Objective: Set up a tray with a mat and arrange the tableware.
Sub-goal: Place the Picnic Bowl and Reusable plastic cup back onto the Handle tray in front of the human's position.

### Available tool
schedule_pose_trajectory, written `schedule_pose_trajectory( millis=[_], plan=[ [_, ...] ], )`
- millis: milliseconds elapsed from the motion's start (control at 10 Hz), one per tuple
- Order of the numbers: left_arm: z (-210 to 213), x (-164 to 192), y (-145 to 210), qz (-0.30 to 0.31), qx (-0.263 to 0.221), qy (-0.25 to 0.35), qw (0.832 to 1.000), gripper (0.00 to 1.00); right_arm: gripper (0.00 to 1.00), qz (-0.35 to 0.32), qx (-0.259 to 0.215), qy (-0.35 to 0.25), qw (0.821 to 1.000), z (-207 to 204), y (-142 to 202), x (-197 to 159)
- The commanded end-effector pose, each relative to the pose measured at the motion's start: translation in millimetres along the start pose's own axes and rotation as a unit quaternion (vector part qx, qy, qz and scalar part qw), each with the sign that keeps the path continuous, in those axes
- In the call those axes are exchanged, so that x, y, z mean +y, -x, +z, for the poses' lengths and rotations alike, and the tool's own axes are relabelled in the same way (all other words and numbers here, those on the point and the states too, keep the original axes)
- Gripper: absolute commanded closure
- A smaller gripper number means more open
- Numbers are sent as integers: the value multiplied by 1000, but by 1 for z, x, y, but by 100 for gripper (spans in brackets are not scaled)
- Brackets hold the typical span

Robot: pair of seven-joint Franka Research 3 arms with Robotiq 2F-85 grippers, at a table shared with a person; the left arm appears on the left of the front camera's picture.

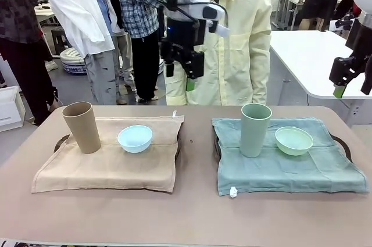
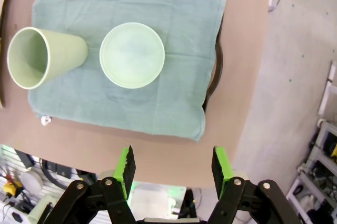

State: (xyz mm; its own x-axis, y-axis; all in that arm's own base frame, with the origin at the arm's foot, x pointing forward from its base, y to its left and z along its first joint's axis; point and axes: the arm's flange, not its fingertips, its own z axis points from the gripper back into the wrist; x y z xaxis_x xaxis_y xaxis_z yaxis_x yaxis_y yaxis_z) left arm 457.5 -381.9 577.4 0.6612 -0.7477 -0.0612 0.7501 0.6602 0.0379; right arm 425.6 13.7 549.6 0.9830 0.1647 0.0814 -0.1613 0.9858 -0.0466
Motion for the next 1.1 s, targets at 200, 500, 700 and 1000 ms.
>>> schedule_pose_trajectory(
  millis=[200,500,700,1000],
  plan=[
    [-4,50,101,114,-50,74,989,0,24,-26,45,-112,992,-4,8,-39],
    [23,96,176,179,-148,118,965,0,24,-80,11,-245,966,18,19,-103],
    [19,137,237,217,-225,179,933,0,24,-149,0,-325,934,20,19,-139],
    [-20,179,294,266,-323,219,881,0,24,-205,14,-376,904,-6,14,-168]
  ],
)
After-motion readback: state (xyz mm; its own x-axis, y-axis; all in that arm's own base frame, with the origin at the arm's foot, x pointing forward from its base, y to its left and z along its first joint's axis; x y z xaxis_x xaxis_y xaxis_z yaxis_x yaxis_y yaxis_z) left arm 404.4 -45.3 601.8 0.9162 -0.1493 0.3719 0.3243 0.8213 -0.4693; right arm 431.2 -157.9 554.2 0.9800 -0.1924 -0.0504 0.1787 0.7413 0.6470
